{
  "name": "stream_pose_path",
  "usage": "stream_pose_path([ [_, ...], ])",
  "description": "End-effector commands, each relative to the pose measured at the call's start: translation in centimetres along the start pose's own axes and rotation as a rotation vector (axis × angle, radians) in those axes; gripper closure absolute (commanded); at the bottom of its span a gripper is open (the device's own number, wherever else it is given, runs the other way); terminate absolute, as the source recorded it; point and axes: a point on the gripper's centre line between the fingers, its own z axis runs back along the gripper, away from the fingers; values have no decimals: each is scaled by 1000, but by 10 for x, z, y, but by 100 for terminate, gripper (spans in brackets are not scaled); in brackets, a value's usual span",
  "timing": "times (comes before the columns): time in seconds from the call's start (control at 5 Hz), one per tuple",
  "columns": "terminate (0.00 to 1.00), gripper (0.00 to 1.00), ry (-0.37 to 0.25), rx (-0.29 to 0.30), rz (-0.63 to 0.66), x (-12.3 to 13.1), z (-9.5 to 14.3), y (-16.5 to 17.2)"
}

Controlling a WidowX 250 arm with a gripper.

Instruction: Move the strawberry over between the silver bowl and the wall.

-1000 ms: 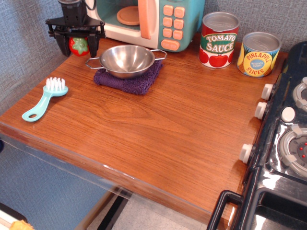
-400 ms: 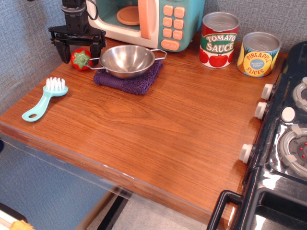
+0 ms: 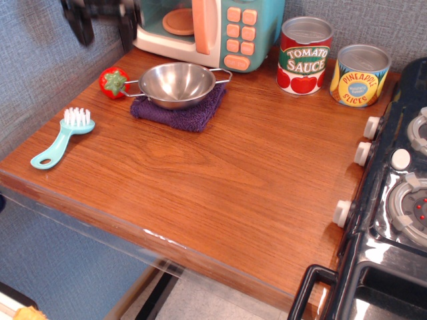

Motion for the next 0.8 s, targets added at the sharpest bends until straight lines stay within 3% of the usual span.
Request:
stream_pose_path([
  [0.0,0,0,-18,-40,-151,-47,60,-8],
  [0.2,0,0,14,-25,-186,-73,52,-11],
  [0.6,0,0,18,-11,-194,-81,49,-9],
])
